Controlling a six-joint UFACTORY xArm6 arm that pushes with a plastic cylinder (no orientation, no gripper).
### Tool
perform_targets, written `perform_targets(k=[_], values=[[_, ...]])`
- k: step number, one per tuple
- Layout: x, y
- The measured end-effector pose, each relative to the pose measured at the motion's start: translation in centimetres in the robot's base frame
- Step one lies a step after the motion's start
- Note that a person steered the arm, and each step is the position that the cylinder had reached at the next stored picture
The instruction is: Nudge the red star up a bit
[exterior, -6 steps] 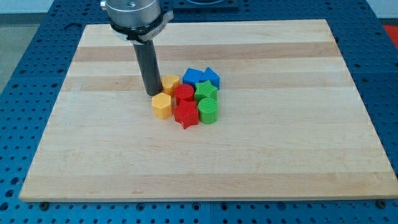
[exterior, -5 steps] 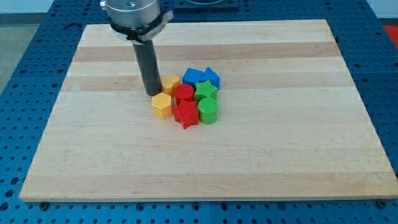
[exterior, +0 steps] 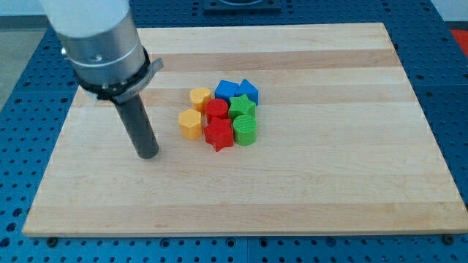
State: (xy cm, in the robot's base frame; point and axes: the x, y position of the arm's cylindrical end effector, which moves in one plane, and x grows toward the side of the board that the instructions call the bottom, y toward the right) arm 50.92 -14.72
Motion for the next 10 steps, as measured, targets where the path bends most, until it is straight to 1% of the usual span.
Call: perform_targets(k=[1, 2, 3, 4, 6, 9, 10], values=[[1.2, 2.1], [4.2, 5.1], [4.5, 8.8], [3.0, 10.7], [-0.6, 10.7], [-1.0, 8.3], [0.3, 8.6]])
